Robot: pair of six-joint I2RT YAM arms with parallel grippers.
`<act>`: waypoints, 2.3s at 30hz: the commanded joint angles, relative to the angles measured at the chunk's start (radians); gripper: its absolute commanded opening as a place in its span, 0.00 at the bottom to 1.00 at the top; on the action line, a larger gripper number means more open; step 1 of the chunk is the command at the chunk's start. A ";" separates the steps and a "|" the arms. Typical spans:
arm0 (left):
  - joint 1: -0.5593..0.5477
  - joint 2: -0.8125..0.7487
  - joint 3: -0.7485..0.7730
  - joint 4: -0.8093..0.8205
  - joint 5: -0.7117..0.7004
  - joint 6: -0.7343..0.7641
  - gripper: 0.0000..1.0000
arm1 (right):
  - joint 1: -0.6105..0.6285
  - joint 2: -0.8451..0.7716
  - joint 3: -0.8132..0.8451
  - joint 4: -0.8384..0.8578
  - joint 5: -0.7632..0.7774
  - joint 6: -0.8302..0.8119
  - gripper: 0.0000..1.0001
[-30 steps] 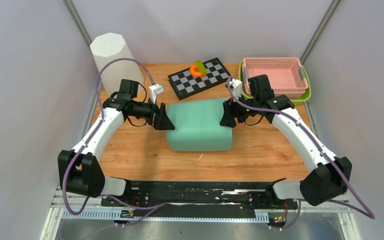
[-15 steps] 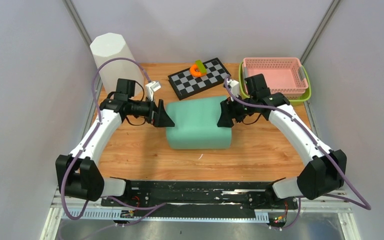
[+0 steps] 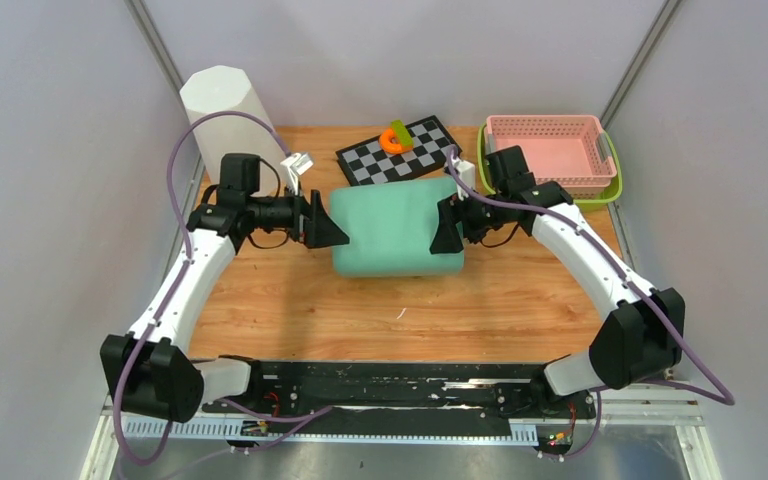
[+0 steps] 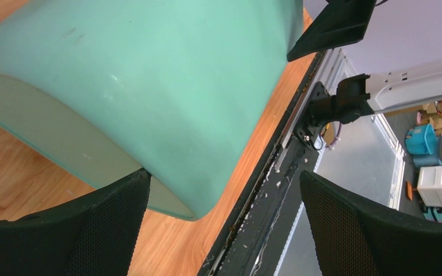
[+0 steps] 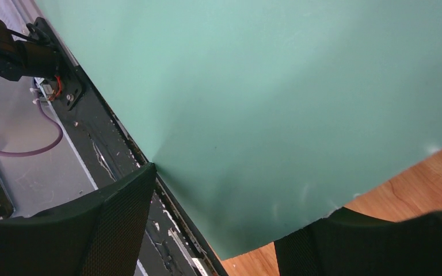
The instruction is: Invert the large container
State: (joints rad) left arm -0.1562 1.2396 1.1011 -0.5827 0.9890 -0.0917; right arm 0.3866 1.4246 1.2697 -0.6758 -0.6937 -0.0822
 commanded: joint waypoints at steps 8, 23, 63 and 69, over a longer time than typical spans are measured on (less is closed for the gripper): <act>-0.019 -0.071 0.012 0.161 0.130 -0.103 1.00 | 0.047 0.001 0.049 0.072 -0.184 0.041 0.72; -0.019 -0.158 0.018 0.156 0.067 -0.140 1.00 | 0.047 0.097 0.055 0.157 -0.334 0.164 0.72; -0.017 -0.221 0.126 0.031 -0.186 -0.127 1.00 | 0.091 0.274 -0.020 0.616 -0.518 0.545 0.79; -0.017 -0.230 0.138 -0.020 -0.234 -0.097 1.00 | 0.109 0.330 -0.025 0.738 -0.545 0.636 0.80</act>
State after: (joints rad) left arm -0.1520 1.0241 1.2064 -0.5674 0.7425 -0.2085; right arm 0.4454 1.7355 1.2434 -0.1009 -1.1496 0.4812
